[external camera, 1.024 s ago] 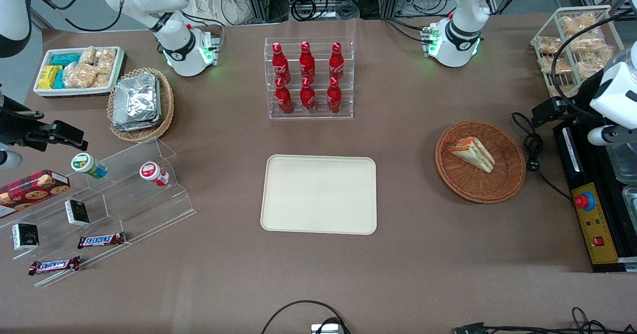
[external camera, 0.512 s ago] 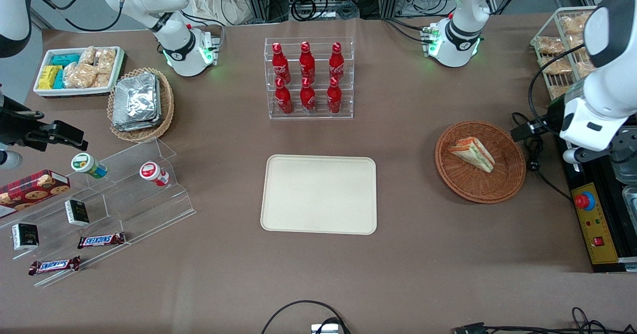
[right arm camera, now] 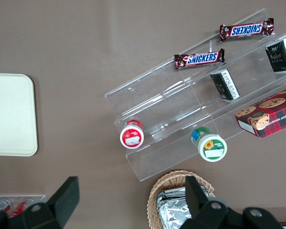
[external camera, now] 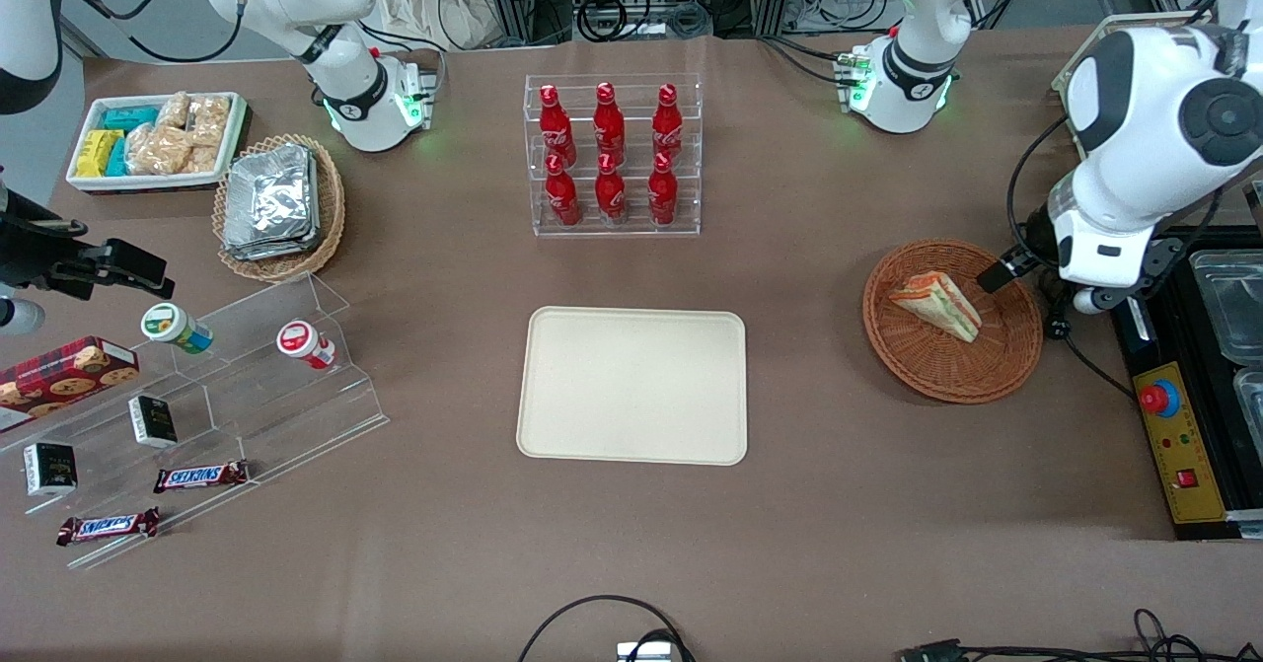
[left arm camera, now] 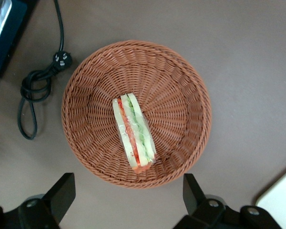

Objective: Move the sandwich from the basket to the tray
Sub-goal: 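Move the left gripper over the sandwich in the wicker basket, then lower the open left gripper around the sandwich and close it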

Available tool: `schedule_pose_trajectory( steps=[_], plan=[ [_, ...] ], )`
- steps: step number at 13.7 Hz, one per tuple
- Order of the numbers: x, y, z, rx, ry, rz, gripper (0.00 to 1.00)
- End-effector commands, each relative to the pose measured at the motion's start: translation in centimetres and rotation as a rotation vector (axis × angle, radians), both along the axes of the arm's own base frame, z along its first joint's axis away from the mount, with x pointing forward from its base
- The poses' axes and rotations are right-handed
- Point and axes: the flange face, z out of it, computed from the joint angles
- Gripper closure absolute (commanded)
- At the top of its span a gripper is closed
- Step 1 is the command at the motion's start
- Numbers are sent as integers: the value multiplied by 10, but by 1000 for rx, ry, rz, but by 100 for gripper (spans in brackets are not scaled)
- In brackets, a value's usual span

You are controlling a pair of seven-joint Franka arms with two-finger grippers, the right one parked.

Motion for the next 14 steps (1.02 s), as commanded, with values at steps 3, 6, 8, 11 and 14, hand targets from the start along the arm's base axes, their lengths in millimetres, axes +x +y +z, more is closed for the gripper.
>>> schedule_pose_trajectory(
  steps=[3, 6, 8, 11, 14],
  plan=[
    [-15, 6, -36, 3, -61, 174, 0],
    [-19, 1, -73, 2, -79, 260, 0],
    [-27, 1, -92, -4, -104, 268, 0],
    [-29, 1, -116, -7, -104, 296, 0],
    [-29, -5, -131, -12, -116, 327, 0]
  ],
)
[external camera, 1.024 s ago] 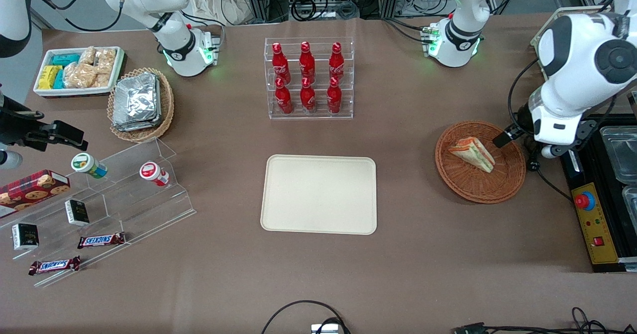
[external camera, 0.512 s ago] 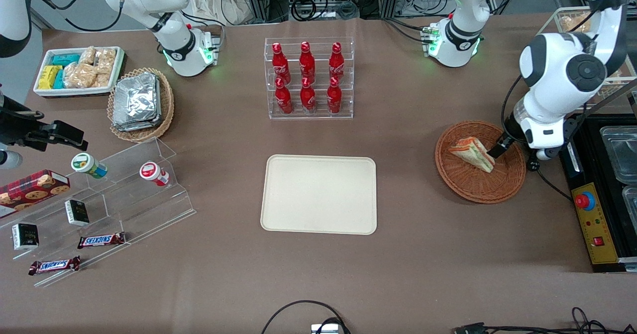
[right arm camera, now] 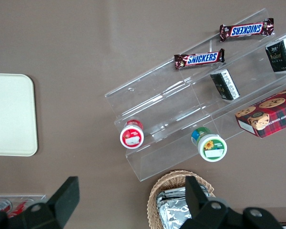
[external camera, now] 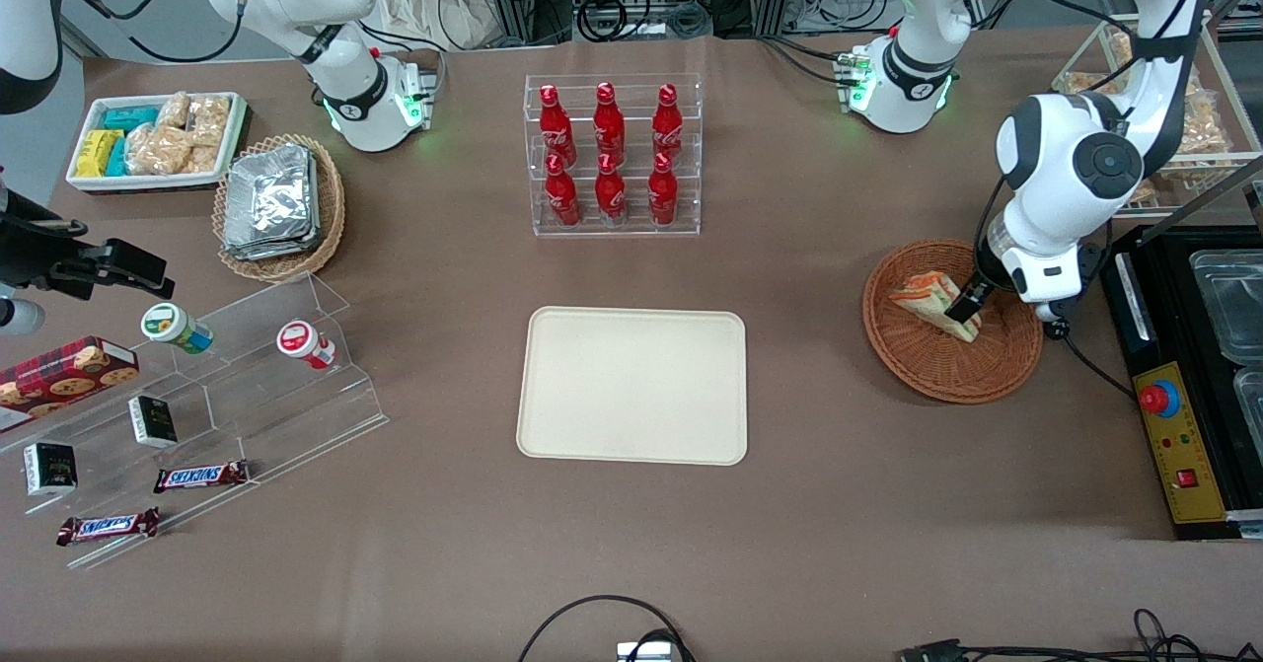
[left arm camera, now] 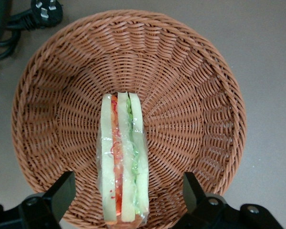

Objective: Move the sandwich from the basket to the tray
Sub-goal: 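Lower the open left gripper around the sandwich and close it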

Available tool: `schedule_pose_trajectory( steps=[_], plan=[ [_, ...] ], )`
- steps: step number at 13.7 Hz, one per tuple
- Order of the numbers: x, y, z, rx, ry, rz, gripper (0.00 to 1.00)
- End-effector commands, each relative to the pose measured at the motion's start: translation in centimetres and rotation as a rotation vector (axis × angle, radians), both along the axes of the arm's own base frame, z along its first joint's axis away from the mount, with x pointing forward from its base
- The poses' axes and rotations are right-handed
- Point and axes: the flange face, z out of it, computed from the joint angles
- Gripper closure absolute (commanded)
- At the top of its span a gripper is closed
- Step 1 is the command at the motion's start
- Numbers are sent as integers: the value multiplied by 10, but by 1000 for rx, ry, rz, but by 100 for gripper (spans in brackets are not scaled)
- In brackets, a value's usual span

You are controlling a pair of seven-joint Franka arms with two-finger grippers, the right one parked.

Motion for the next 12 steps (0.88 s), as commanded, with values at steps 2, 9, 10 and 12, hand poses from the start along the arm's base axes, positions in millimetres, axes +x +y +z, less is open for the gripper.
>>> schedule_pose_trajectory(
  steps=[2, 9, 10, 12],
  plan=[
    [-2, -6, -14, -4, -9, 30, 0],
    [-14, -16, -47, -13, -31, 64, 0],
    [-16, -16, -49, -13, -29, 64, 0],
    [-19, -16, -51, -13, -25, 62, 0]
  ],
)
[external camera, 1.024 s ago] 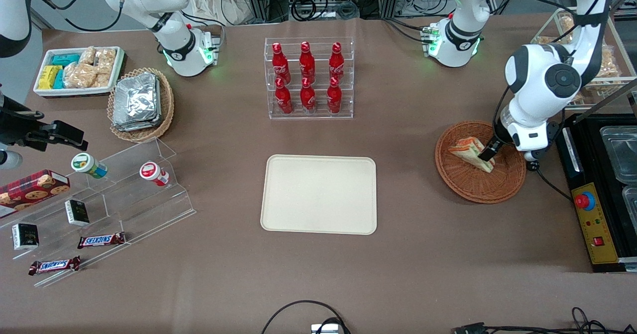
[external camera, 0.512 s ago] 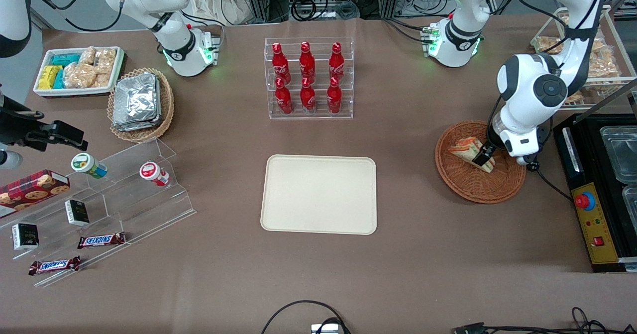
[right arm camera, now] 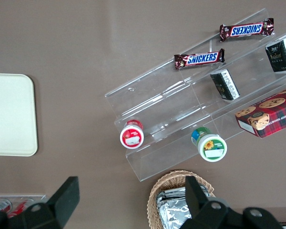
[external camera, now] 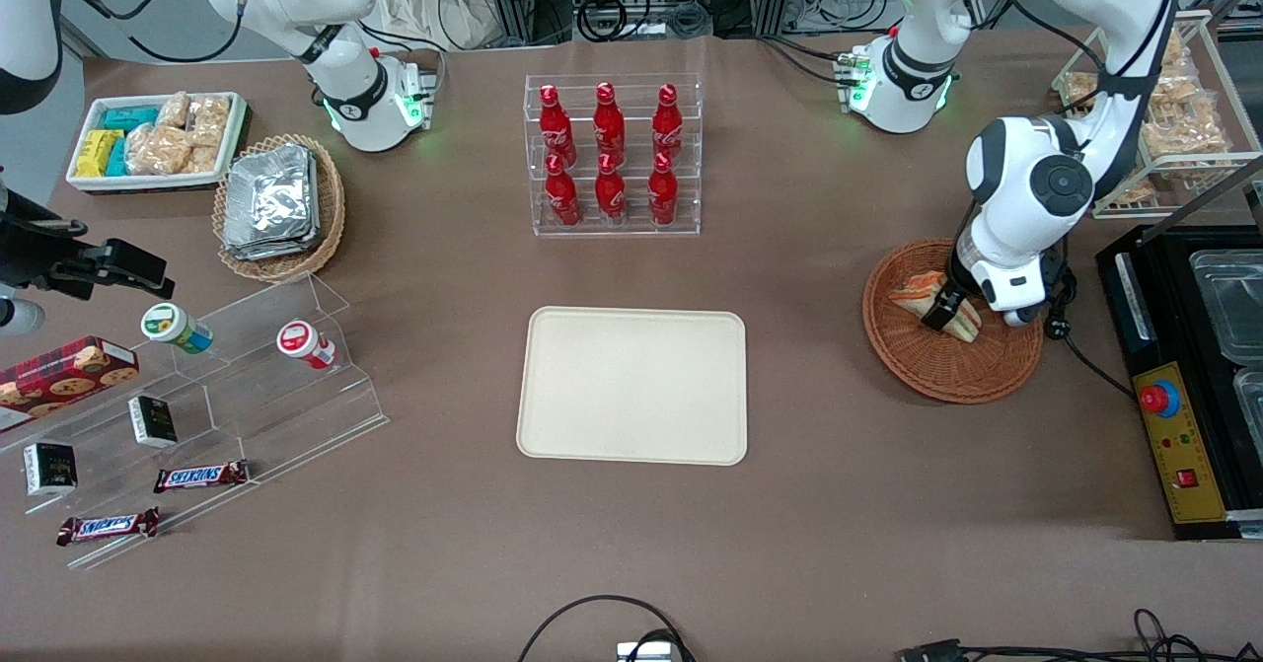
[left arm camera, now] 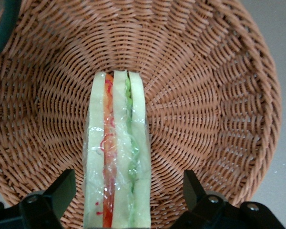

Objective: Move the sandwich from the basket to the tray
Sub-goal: 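Lower the open left gripper around the sandwich and close it, then lift the gripped sandwich up out of the basket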

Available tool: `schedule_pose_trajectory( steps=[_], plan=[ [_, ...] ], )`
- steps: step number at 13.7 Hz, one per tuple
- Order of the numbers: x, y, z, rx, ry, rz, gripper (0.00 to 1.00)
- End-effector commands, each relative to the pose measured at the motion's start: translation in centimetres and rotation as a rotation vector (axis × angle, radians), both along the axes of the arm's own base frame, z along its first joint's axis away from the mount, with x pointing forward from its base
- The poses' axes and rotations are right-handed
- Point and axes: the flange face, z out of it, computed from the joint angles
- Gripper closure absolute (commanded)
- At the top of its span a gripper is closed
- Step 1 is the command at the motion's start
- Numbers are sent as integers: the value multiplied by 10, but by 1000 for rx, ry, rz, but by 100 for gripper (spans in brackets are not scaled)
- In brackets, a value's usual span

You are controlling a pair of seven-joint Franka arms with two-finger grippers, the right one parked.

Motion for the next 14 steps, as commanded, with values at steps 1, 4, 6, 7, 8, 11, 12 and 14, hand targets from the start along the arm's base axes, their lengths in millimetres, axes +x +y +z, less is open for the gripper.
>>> schedule_pose_trajectory(
  steps=[1, 4, 6, 7, 8, 11, 12, 14],
  plan=[
    [-5, -4, -3, -3, -33, 20, 0],
    [-11, -19, -13, 0, -22, -25, 16],
    [-13, -27, -23, 4, -3, -52, 19],
    [-12, -27, -23, 6, -3, -57, 19],
    [-13, -26, -23, 6, -1, -65, 19],
    [-13, -26, -24, 6, 0, -71, 25],
    [-13, -26, -23, 6, -1, -71, 32],
    [-13, -26, -24, 7, 0, -77, 69]
  ],
)
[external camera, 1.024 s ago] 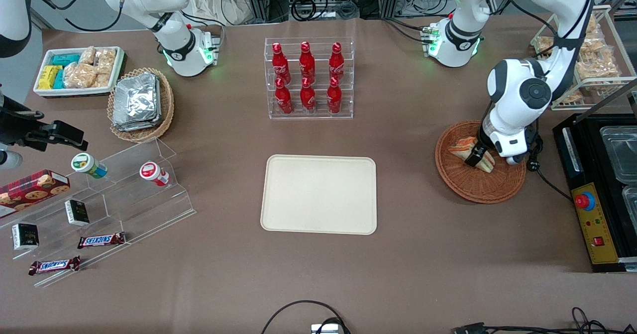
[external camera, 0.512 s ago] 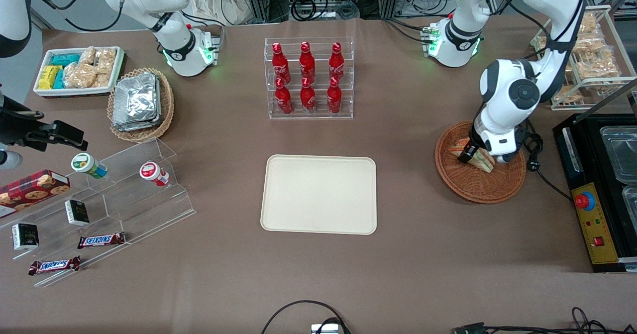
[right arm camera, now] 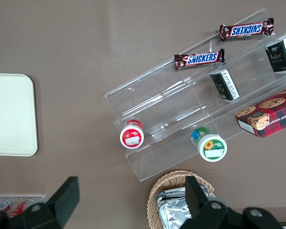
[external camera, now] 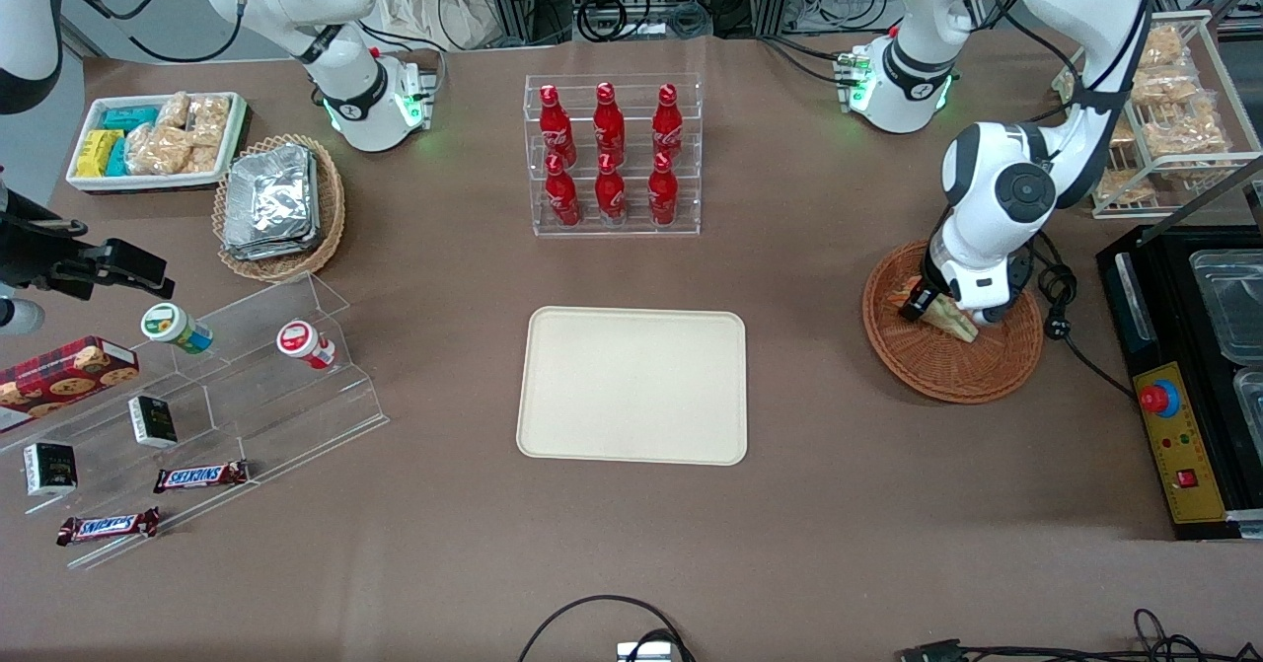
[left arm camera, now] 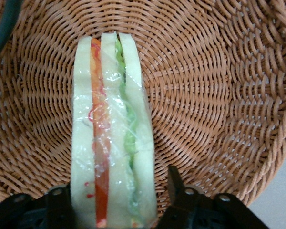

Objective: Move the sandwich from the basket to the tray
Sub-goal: 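Lift the gripped sandwich up out of the basket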

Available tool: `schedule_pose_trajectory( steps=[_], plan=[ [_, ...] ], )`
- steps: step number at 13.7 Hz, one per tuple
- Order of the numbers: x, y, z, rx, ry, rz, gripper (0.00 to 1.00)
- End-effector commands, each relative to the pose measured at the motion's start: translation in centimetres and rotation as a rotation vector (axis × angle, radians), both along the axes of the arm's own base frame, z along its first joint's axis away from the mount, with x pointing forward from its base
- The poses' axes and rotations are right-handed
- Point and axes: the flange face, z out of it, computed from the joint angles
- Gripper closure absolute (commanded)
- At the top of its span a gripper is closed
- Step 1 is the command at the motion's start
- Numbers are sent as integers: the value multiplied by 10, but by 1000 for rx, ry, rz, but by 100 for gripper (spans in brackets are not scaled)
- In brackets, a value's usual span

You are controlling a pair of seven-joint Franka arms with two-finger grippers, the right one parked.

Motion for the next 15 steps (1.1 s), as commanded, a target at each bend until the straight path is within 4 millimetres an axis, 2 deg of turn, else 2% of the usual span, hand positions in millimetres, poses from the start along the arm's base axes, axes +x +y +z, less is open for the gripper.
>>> schedule_pose_trajectory(
  steps=[1, 2, 5, 7, 12, 15],
  plan=[
    [-3, -2, -2, 8, -31, -27, 87],
    [-3, -2, 0, 12, -30, -52, 97],
    [-2, -1, 8, 16, -19, -90, 99],
    [-3, -1, 23, 20, -16, -156, 99],
    [-6, 8, 96, 29, 36, -501, 99],
    [3, 4, 139, 39, -10, -692, 99]
  ],
)
